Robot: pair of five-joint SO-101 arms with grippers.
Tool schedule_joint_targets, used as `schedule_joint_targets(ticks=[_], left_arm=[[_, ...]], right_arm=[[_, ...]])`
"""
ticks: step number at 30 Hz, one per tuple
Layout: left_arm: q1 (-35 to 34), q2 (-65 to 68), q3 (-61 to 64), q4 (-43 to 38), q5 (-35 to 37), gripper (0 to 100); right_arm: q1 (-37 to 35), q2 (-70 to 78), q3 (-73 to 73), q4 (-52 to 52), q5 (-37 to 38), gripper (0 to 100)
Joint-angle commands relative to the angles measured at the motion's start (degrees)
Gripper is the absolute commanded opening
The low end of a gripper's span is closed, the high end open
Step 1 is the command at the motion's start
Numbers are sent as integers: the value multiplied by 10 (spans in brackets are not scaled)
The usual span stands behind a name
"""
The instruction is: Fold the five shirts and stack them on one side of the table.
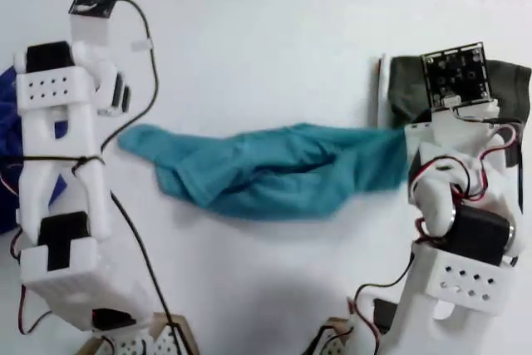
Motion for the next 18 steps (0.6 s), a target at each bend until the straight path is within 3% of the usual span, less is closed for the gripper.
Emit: schedule_joint_targets(ticks=[1,4,11,18], left_arm=[[2,-33,2,-4,-10,139],[2,-31,21,-8,-39,139],[-16,-36,65,-20,-50,139],[-123,-37,65,13,-61,139]], right_arm=[[-7,-16,-13,-12,1,391],[-7,-13,-26,-13,-4,444],[-126,6,-30,-9,-56,357],[-245,151,-49,-11,-112,332]])
